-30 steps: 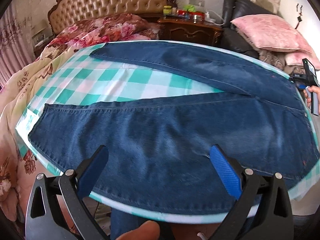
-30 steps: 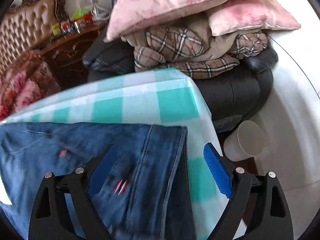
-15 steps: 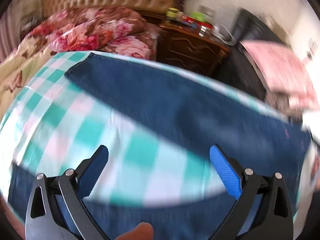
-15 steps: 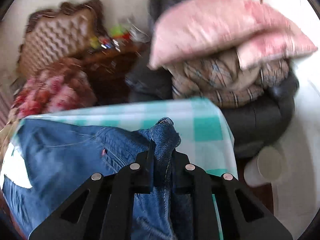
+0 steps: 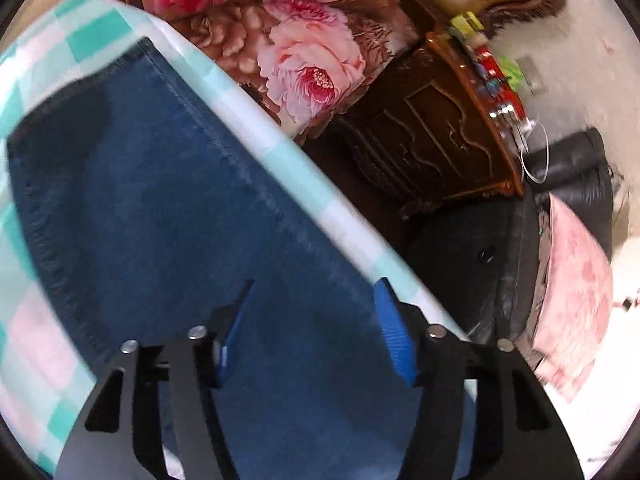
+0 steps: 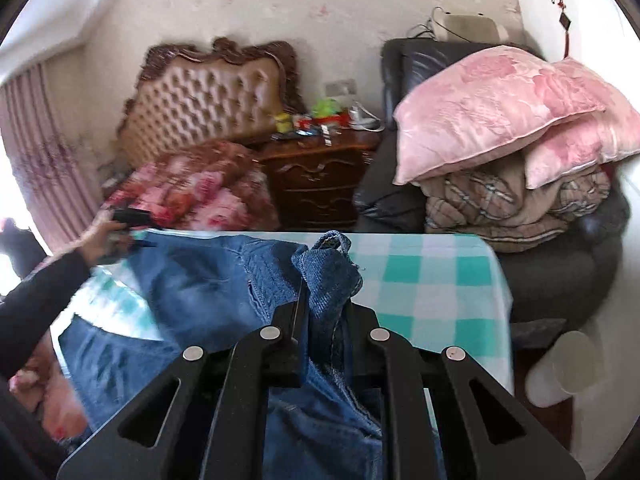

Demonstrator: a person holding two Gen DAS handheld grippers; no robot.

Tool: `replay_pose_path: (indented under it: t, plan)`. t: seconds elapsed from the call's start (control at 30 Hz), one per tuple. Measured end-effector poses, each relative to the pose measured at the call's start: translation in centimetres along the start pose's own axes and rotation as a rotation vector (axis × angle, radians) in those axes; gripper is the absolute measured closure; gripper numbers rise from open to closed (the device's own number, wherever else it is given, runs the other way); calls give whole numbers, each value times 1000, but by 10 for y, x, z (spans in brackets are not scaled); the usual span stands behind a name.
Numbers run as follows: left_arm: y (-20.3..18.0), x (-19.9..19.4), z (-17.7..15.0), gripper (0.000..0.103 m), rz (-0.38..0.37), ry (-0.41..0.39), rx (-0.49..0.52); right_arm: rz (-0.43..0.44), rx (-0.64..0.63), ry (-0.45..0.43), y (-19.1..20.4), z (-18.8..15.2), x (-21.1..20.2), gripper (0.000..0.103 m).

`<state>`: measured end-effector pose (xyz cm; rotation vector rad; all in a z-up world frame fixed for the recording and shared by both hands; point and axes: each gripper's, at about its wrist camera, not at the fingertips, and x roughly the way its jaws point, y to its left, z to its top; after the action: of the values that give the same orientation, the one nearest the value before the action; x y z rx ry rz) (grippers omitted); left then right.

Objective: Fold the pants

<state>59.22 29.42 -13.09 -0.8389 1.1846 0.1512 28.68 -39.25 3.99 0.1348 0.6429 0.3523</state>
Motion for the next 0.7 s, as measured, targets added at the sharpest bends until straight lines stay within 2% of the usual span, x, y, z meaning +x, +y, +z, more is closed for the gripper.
replay_pose_path:
  t: [0.07, 0.23, 0.37, 0.47, 0.5, 0.53, 0.57, 0.63, 0.7]
  plan:
    - [-3, 8, 7, 51, 18, 13, -26, 36, -35, -13, 6, -7, -9, 89]
    - [-6, 24, 14, 52, 51, 73, -72, 132, -93, -43, 14, -20, -34, 89]
    - [-11, 31, 17, 54, 88, 101, -87, 167, -162, -39, 27, -28, -53, 89]
    - [-6, 32, 19, 70, 89, 136, -116, 186, -190, -37, 34, -31, -67, 89]
    - [-5, 32, 19, 89, 100, 151, -107, 188, -193, -38, 35, -31, -69, 89]
    - [-4, 30, 18, 100, 116, 155, -98, 188, -193, -37, 35, -32, -71, 89]
    - [-1, 25, 16, 100, 109, 152, -104, 183, -190, -38, 35, -32, -72, 89]
    - [11, 2, 11, 100, 46, 134, -128, 163, -165, -37, 32, -31, -75, 89]
    - [27, -38, 4, 100, -25, 100, -134, 142, -126, -40, 23, -29, -76, 89]
